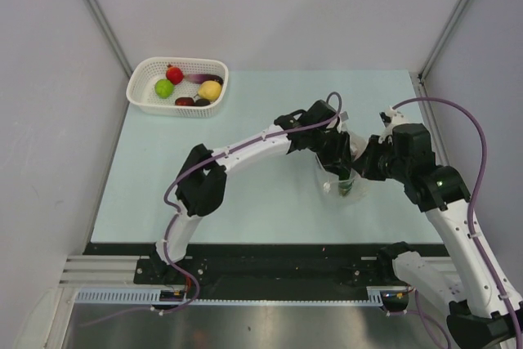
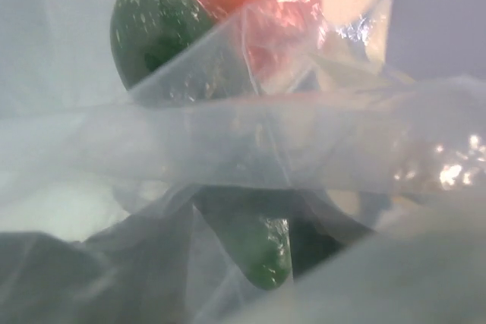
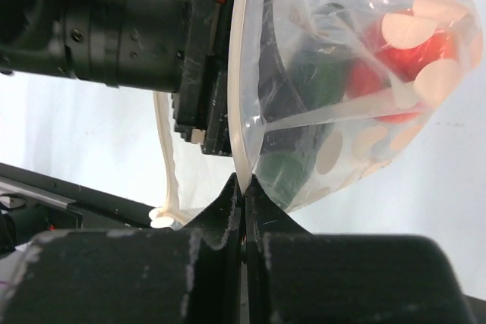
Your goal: Open the zip-top bag and remove the fake food
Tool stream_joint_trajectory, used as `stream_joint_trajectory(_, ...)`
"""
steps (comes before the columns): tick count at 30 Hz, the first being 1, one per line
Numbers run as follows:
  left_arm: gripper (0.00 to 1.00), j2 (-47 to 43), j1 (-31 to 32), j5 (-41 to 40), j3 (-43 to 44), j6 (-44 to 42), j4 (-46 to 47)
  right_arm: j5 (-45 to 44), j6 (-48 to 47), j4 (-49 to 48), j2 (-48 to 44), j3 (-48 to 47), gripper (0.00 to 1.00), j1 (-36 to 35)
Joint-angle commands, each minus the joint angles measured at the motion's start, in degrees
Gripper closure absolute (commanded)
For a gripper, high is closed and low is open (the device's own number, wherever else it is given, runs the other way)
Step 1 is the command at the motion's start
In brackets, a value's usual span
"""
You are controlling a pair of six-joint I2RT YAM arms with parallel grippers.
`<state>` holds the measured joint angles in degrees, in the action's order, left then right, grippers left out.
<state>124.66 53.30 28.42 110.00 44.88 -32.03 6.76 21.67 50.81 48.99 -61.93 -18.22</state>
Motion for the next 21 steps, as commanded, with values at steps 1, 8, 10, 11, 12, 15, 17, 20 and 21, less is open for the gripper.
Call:
stream_joint_trajectory(1, 1.00, -4.0, -0.5, 5.1, 5.0, 7.2, -3.0, 1.5, -5.5, -2.1, -1.1, 0.5, 1.00, -0.3)
stream_joint_trajectory(8, 1.00, -6.8, -1.6, 15.0, 3.3, 12.0, 3.3, -0.2, -8.0, -2.8, -4.3, 2.5, 1.00, -0.1)
stream_joint_trajectory(10, 1.00, -8.1, -2.1, 19.0, 1.9, 12.3, 5.4, -0.8, -8.0, -3.0, -4.6, 2.4, 1.00, 0.1)
stream_joint_trajectory(11, 1.00, -10.2, -2.8, 19.5, -0.8, 12.9, 6.4, -0.4, -8.2, -3.1, -4.7, 2.4, 1.00, 0.2)
stream_joint_trajectory(12, 1.00, -11.9, -3.3, 19.6, -2.5, 13.6, 7.4, 0.6, -8.4, -3.0, -5.0, 2.5, 1.00, 0.1)
stream_joint_trajectory(15, 1.00, -15.8, -5.1, 17.7, -6.9, 13.7, 12.6, 2.7, -8.9, -3.1, -7.0, 2.5, 1.00, 0.2)
stream_joint_trajectory(17, 1.00, -16.3, -5.9, 13.4, -6.1, 9.8, 9.4, 3.6, -8.6, -3.5, -9.0, 2.6, 1.00, 0.5)
stream_joint_trajectory(20, 1.00, -15.7, -5.9, 10.2, -5.3, 6.8, 5.9, 7.7, -7.6, -4.3, -10.7, 2.8, 1.00, 0.7)
stream_joint_trajectory(21, 1.00, -15.3, -5.9, 9.6, -5.3, 6.3, 6.6, 8.3, -7.3, -4.1, -10.8, 2.9, 1.00, 0.7)
